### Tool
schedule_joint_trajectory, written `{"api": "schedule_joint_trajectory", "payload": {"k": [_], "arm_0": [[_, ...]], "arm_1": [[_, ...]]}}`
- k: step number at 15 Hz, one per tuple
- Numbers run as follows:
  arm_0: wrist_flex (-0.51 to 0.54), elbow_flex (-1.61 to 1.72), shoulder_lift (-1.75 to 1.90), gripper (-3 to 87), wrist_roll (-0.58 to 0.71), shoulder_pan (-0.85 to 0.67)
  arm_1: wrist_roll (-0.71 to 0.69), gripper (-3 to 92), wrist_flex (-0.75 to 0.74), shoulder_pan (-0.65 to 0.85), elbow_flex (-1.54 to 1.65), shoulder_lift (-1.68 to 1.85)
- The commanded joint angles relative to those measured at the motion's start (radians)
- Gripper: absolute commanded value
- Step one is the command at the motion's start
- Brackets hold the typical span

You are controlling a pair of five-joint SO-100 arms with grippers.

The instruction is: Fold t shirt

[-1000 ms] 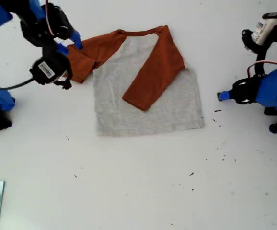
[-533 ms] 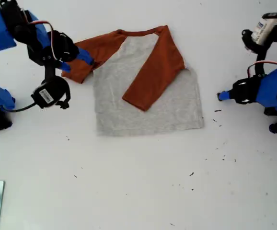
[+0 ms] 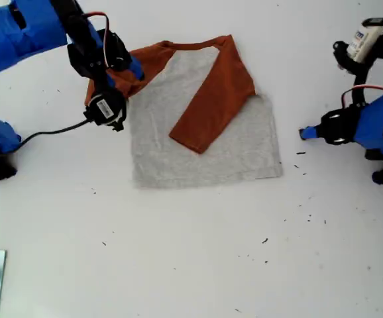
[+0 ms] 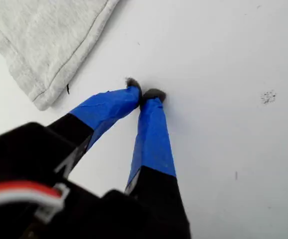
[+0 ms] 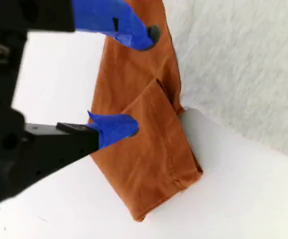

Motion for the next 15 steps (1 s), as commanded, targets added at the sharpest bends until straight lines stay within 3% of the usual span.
{"api": "schedule_joint_trajectory", "payload": {"k": [1,4,6,7,11,15], "arm_0": [[-0.054,0.077,0.064,21.9,0.020,-0.046],[-0.107,0.094,-0.006,18.1,0.031,-0.052],[-0.118,0.089,-0.038,3.0,0.032,-0.057],[-0.107,0.098,-0.017,-0.1,0.021,-0.064],[-0.118,0.265,0.298,-0.1,0.018,-0.132],[-0.026,0.334,0.712,-0.1,0.026,-0.264]], "arm_1": [[0.012,3.4,0.015,-0.005,0.041,0.017],[0.011,3.4,0.018,-0.006,0.043,0.023],[0.011,3.4,0.018,-0.008,0.043,0.025],[0.011,3.4,0.018,-0.008,0.044,0.025],[0.009,3.4,0.020,-0.005,0.044,0.028],[0.011,3.4,0.021,-0.006,0.044,0.031]]}}
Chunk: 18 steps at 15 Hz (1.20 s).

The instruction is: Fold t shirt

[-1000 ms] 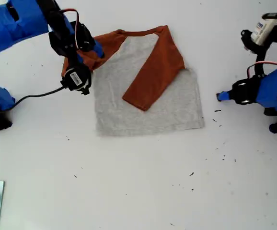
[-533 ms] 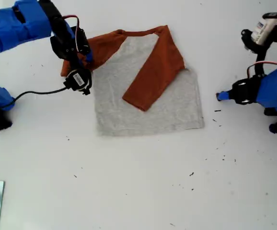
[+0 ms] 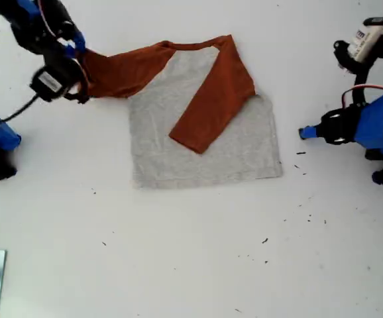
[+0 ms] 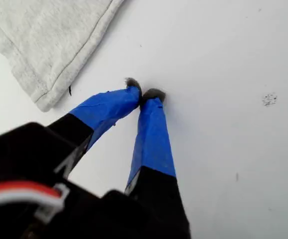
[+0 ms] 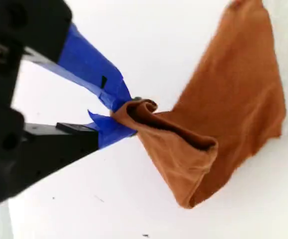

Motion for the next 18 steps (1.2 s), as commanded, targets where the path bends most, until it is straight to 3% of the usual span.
{"api": "schedule_joint_trajectory", "payload": {"k": [1,5,8,9,11,14,15,17,18], "arm_0": [[0.023,-0.009,0.163,-0.1,0.005,-0.037],[-0.044,-0.425,-0.225,-0.1,-0.115,0.334],[0.020,-1.103,-0.758,-0.1,-0.089,0.532],[-0.046,-1.131,-0.804,0.1,-0.069,0.565],[-0.155,-1.126,-0.831,26.4,0.028,0.626],[-0.313,-1.117,-0.801,31.4,0.107,0.698],[-0.293,-1.114,-0.801,30.5,0.114,0.686],[-0.146,-1.054,-0.747,28.0,0.095,0.652],[-0.091,-0.953,-0.669,20.9,0.061,0.630]], "arm_1": [[0.012,3.4,0.021,-0.006,0.041,0.023],[0.014,3.4,0.026,-0.005,0.043,0.029],[0.012,3.4,0.026,-0.005,0.044,0.031],[0.014,3.4,0.028,-0.006,0.044,0.034],[0.015,3.4,0.034,-0.006,0.046,0.046],[0.015,3.4,0.038,-0.002,0.049,0.054],[0.015,3.4,0.040,-0.003,0.049,0.057],[0.017,3.4,0.048,-0.005,0.054,0.074],[0.018,3.4,0.052,-0.005,0.055,0.080]]}}
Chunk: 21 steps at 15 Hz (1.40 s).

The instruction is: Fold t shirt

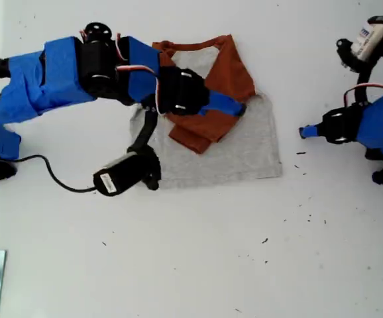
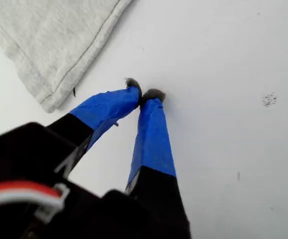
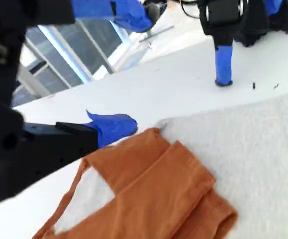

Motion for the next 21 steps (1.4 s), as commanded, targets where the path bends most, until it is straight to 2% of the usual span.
{"api": "schedule_joint_trajectory", "payload": {"k": [1,2,5,7,10,14,16,18,19,21], "arm_0": [[0.091,0.245,0.261,11.9,-0.083,-0.049],[0.100,0.469,0.396,7.5,-0.138,-0.057],[-0.117,1.235,1.019,-0.1,-0.213,-0.017],[-0.109,1.643,1.401,-0.1,-0.328,-0.008],[-0.143,2.013,1.698,-0.1,-0.420,0.017],[-0.230,2.250,1.937,-0.1,-0.522,0.074],[-0.176,2.326,2.131,-0.2,-0.537,0.081],[-0.167,2.307,2.140,-0.2,-0.563,0.086],[-0.160,2.247,2.106,-0.2,-0.592,0.106],[-0.114,1.980,1.841,-0.2,-0.623,0.146]], "arm_1": [[0.009,3.4,0.008,-0.005,0.052,0.020],[0.009,3.4,0.009,-0.005,0.052,0.020],[0.009,3.4,0.009,0.000,0.052,0.020],[0.011,3.4,0.009,0.000,0.052,0.020],[0.015,3.4,0.011,0.003,0.054,0.020],[0.023,3.4,0.015,0.003,0.055,0.025],[0.028,3.4,0.015,0.005,0.055,0.025],[0.064,3.2,0.011,-0.021,0.023,-0.005],[0.075,3.2,0.021,-0.038,-0.095,-0.097],[0.038,3.5,0.095,-0.044,-0.515,-0.540]]}}
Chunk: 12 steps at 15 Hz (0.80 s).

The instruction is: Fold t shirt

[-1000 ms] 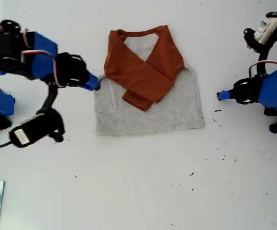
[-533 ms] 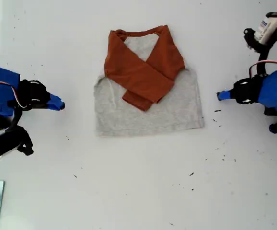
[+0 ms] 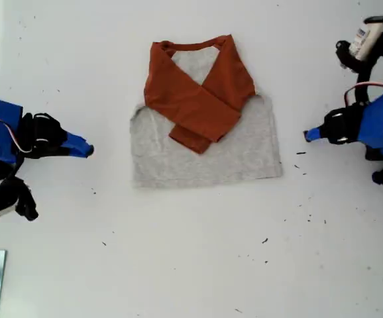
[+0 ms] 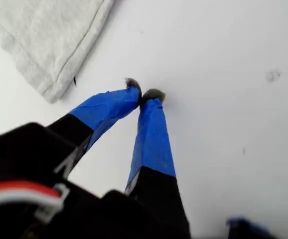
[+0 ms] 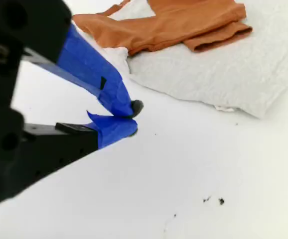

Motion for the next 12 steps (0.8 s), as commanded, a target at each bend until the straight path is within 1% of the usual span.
{"api": "schedule_joint_trajectory", "payload": {"k": [1,2,3,4,5,7,10,12], "arm_0": [[0.064,-0.399,-0.399,-0.3,-0.017,0.038],[0.133,-0.629,-0.630,3.6,-0.008,0.071],[0.161,-0.821,-0.804,22.8,0.040,0.110],[0.199,-0.965,-0.931,28.0,0.060,0.147],[0.201,-1.031,-1.015,30.0,0.074,0.172],[0.104,-1.002,-1.134,30.1,0.072,0.202],[-0.158,-0.819,-1.227,28.6,0.069,0.179],[-0.229,-0.818,-1.364,28.5,0.094,0.129]], "arm_1": [[-0.025,7.1,0.080,-0.038,-0.518,-0.440],[-0.020,21.1,0.112,-0.066,-0.684,-0.566],[-0.012,31.6,0.175,-0.097,-0.836,-0.684],[0.003,33.1,0.238,-0.127,-0.956,-0.782],[0.031,33.4,0.255,-0.163,-1.008,-0.838],[0.101,31.0,0.199,-0.216,-0.951,-0.890],[0.161,28.7,0.002,-0.259,-0.787,-0.985],[0.164,27.2,-0.130,-0.258,-0.709,-1.040]]}}
